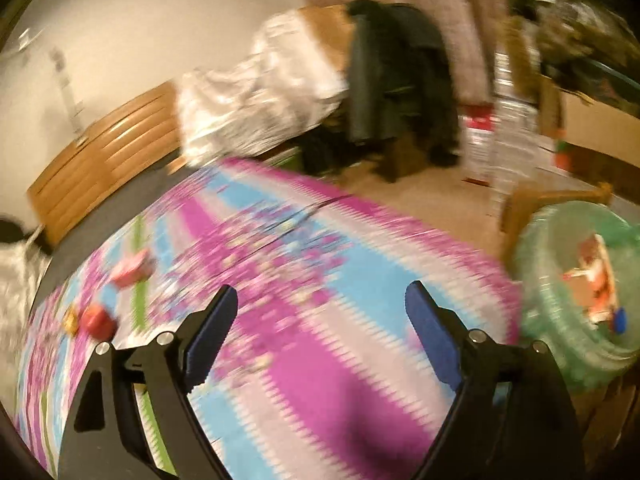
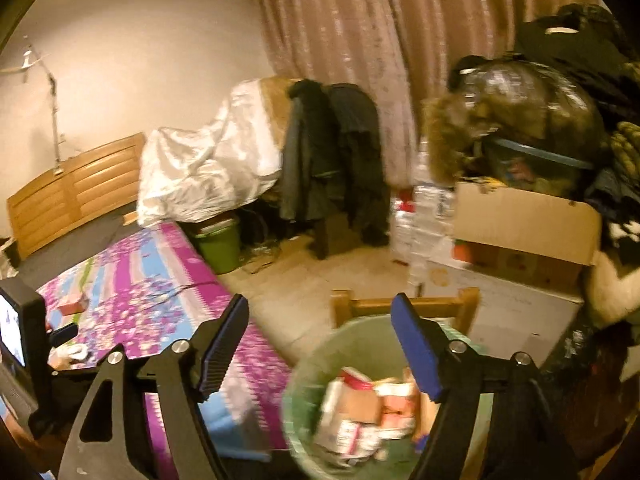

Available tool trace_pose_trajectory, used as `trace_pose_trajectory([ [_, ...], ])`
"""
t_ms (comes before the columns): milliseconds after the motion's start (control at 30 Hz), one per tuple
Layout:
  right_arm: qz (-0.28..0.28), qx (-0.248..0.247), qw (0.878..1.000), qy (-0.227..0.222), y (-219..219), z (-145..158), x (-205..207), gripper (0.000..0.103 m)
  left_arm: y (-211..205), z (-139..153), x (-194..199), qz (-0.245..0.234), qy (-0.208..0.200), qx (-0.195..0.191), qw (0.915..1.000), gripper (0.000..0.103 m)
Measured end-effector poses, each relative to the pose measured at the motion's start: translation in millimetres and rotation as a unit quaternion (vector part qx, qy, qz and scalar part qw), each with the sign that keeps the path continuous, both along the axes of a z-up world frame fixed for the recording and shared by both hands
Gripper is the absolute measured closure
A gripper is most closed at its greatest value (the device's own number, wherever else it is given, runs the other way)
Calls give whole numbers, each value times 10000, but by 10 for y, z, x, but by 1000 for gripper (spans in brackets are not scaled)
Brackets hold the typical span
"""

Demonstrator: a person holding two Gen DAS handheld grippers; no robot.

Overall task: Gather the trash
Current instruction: 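Swing both grippers back over the bed toward the remaining trash, then grasp the orange sponge with left gripper while right grasps the white knitted cloth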

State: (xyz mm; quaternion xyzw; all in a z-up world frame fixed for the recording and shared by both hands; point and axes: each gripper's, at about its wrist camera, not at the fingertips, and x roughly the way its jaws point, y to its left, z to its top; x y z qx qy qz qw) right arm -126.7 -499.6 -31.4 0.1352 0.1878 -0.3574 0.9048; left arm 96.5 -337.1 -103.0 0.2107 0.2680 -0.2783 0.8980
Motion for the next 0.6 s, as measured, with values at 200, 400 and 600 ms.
trace_pose_trajectory([
  [200, 773, 227, 9967, 60, 349, -39, 638, 28, 989, 3, 443, 1348, 269, -233, 9902, 20],
  [400, 1888, 510, 9798, 411, 780, -249, 1486, 28, 1891, -202, 950, 2657, 816, -567, 9589, 21],
  [600, 2548, 810, 9614, 656, 1076, -442, 2254, 28, 2059, -426, 1279, 2690, 1326, -970, 9490, 20],
])
